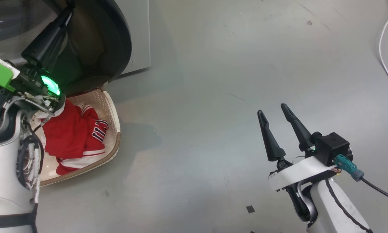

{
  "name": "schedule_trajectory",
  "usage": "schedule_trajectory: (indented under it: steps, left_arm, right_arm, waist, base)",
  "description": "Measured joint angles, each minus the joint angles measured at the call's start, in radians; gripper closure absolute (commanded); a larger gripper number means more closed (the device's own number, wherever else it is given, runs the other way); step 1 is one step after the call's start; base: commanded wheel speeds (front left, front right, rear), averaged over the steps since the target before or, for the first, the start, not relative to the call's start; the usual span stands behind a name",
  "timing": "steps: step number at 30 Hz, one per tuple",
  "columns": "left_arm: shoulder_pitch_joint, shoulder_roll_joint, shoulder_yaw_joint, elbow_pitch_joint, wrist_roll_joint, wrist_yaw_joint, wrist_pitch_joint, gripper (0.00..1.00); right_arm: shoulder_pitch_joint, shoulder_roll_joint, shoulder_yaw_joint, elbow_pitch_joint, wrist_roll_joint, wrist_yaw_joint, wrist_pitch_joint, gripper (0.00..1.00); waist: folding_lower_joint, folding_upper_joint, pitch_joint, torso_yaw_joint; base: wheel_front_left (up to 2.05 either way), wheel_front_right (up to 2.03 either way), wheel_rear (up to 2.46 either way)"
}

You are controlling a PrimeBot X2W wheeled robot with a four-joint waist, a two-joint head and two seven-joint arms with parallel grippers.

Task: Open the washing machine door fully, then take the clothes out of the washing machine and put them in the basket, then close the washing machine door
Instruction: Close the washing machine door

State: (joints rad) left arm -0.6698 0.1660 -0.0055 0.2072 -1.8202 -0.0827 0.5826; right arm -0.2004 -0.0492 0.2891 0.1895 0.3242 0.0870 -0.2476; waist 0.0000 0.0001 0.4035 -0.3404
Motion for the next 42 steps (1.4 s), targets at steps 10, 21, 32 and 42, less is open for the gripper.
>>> schedule_trajectory:
  steps: [10,21,32,42]
  left_arm:
    - [0.02,-0.051,0.006,0.022,-0.028,-0.029,0.015,1.0]
    - [0.169,-0.09,0.06,-0.002,-0.053,-0.037,0.021,1.0]
    - [0.341,-0.117,0.126,-0.067,-0.078,-0.037,-0.002,0.24]
    - [0.52,-0.128,0.166,-0.121,-0.076,-0.038,-0.036,0.0]
  right_arm:
    - [0.0,0.0,-0.03,-0.001,0.0,-0.002,0.0,0.0]
    - [0.006,0.0,-0.058,0.0,-0.011,-0.002,0.0,0.0]
    - [0.031,-0.008,-0.076,0.013,-0.028,-0.003,0.0,0.0]
    - [0.087,-0.014,-0.086,0.034,-0.038,-0.003,0.0,0.0]
  waist:
    - [0.0,0.0,-0.016,0.037]
    - [0.0,0.0,-0.049,0.107]
    - [0.0,0.0,-0.108,0.188]
    - [0.0,0.0,-0.192,0.247]
  base:
    - [0.0,0.0,0.0]
    - [0.0,0.0,0.0]
    - [0.0,0.0,0.0]
    - [0.0,0.0,0.0]
